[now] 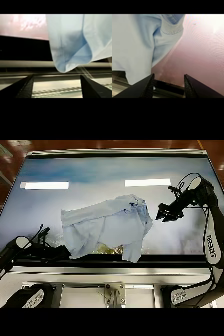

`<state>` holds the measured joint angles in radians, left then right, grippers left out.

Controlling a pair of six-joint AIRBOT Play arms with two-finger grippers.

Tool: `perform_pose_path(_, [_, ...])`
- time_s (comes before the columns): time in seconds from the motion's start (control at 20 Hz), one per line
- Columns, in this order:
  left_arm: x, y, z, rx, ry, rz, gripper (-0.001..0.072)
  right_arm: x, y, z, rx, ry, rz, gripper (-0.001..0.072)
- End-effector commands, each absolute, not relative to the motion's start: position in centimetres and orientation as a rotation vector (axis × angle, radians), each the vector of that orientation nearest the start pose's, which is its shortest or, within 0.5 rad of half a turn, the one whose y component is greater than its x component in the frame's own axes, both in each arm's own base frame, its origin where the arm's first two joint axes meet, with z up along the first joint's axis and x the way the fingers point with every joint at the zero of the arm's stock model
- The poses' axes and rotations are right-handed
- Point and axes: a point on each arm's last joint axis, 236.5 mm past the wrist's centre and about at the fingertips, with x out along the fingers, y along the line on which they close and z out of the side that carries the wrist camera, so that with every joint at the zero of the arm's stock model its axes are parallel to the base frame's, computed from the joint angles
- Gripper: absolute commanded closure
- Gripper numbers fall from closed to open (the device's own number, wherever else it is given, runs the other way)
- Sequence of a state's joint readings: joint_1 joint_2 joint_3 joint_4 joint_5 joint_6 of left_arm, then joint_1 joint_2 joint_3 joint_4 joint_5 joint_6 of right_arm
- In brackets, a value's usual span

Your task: Fold the shirts.

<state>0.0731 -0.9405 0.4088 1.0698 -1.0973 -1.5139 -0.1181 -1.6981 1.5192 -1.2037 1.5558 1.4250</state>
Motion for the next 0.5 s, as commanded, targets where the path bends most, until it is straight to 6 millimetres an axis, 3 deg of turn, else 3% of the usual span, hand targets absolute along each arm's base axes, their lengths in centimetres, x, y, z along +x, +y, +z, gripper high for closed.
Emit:
perform_pose_path(0.0, [18.8,-9.6,-11.4,-0.682,1.521,-0.101,0.0045,39.0,3.7,-3.5,0.303,1.664,0.294,0.0206])
perform_pose_path(0.45, [22.4,-10.5,-11.6,-0.797,1.361,-0.061,0.0050,39.0,3.8,-3.5,0.307,1.663,0.290,0.0206])
